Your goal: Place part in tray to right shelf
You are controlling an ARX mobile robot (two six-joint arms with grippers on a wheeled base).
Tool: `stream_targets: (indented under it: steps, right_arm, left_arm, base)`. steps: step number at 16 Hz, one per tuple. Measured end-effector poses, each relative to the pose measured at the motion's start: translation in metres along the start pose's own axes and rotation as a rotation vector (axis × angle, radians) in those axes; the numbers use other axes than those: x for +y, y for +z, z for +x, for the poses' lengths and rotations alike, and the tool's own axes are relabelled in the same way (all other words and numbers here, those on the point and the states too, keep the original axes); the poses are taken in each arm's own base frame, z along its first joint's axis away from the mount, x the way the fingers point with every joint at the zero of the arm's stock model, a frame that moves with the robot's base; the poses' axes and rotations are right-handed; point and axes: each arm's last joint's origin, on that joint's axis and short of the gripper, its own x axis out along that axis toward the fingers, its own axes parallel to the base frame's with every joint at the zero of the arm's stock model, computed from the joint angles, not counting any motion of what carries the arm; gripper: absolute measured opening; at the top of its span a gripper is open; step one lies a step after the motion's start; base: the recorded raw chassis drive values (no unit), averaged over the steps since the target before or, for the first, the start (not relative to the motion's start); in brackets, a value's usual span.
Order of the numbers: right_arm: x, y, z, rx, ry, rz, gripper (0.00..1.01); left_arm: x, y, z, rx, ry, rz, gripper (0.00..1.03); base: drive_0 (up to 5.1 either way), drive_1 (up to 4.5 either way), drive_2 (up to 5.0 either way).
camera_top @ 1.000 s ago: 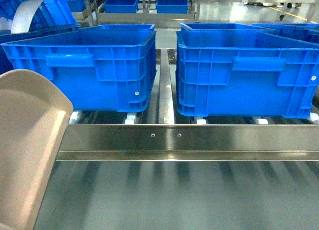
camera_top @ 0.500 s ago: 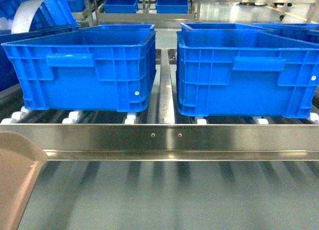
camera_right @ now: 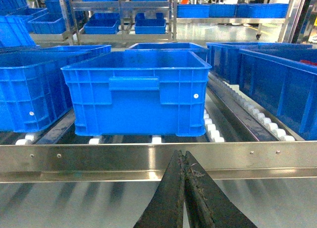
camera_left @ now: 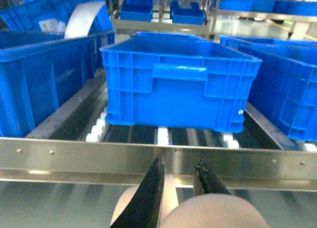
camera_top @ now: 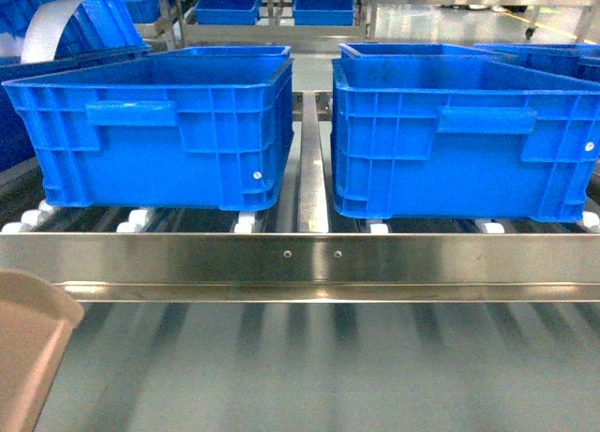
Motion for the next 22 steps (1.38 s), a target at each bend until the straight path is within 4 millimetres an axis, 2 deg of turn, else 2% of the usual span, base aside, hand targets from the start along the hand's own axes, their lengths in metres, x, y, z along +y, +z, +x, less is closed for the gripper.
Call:
stream_targets:
  steps: [3,4,20,21,22]
  right_arm:
    - [0.0,-0.005,-0.01,0.033,0.0,0.0,0.02]
    - [0.0,0.0,-0.012,-0.016,0.001,0.0,0.02]
    - [0.0,-0.003,-0.012,0.008,0.0,0.0,0.02]
    - [0.0,-0.003,-0.012,0.008,0.0,0.0,0.02]
    - [0.0,-0.003,-0.012,0.007,0.0,0.0,0.02]
  left_arm:
    - [0.0,0.004,-0.007,-0.021,0.001,0.0,0.14]
    - [0.0,0.004,-0.01,-0.012,-0.002,0.0,0.14]
    - [0.0,0.005,-0.033,-0.021,-0.002,0.0,0.14]
    - [0.0,-0.001,-0.04,0.019,-0.002,0.001,0.14]
    - [0.0,0.002,-0.043,-0.02,-0.001,0.001,0.14]
  base:
    - [0.0,0.0,0.0]
    - [0.0,0.0,0.0]
    - [0.0,0.0,0.0]
    - [0.0,0.0,0.0]
    - [0.0,0.0,0.0]
